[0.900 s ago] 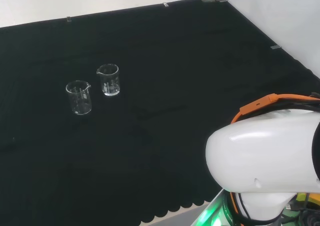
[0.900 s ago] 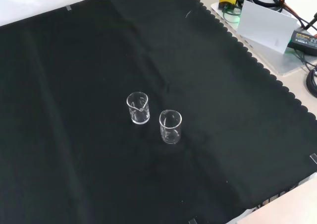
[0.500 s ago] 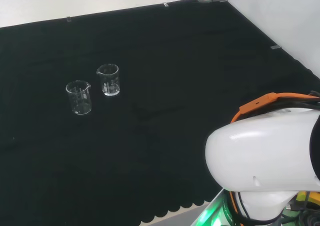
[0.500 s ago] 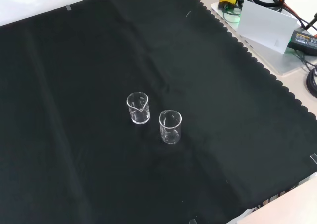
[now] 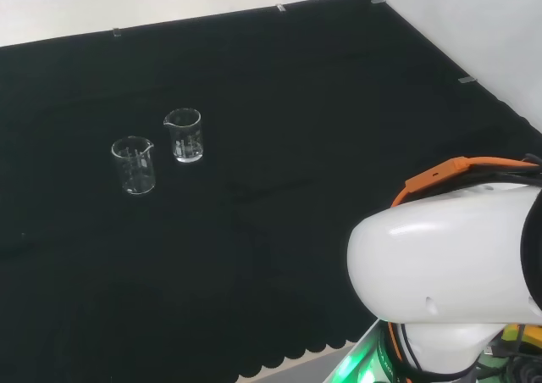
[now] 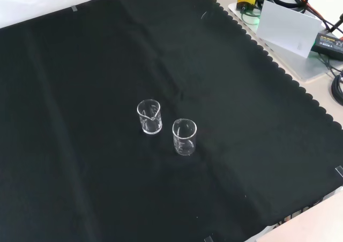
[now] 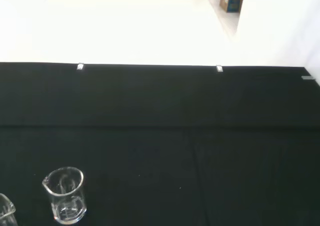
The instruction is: Pick up the beaker on the right.
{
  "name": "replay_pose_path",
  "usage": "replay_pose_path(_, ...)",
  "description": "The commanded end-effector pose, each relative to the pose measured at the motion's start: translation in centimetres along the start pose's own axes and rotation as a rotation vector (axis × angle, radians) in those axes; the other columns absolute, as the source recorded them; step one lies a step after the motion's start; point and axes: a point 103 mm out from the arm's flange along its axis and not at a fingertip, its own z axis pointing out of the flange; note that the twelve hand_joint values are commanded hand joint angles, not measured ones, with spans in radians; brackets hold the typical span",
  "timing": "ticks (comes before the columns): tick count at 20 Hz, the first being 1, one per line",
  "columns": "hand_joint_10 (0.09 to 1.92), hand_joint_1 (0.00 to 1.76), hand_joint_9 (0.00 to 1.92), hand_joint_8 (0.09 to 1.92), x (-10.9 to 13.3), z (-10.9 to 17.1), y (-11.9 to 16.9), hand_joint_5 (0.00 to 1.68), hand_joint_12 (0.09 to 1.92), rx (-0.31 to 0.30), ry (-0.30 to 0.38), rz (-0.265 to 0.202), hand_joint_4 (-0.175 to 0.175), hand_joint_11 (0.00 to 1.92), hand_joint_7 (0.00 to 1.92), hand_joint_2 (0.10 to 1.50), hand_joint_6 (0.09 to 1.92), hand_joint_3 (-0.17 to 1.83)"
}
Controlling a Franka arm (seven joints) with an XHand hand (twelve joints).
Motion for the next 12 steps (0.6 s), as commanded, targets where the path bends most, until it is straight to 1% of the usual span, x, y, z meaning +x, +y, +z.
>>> replay_pose_path(1, 0.66, 0.14, 0.07, 0.41, -1.2, 3.5, 0.0, 0.15, 0.95, 0.079, -0.014, 0.050, -0.039, 0.00, 0.01, 1.29, 0.09, 0.24)
replay_pose_path(5, 0.66, 0.16, 0.07, 0.42, -0.9, 5.2, 0.7, 0.15, 0.94, 0.090, 0.002, 0.057, -0.040, 0.00, 0.00, 1.27, 0.09, 0.23)
replay_pose_path(8, 0.66, 0.17, 0.06, 0.42, -0.8, 6.8, 2.0, 0.14, 0.94, 0.098, 0.017, 0.061, -0.040, 0.00, 0.00, 1.26, 0.09, 0.23)
replay_pose_path(12, 0.66, 0.19, 0.06, 0.42, -0.7, 10.1, 4.2, 0.14, 0.93, 0.101, 0.072, 0.049, -0.040, 0.00, 0.00, 1.24, 0.09, 0.23)
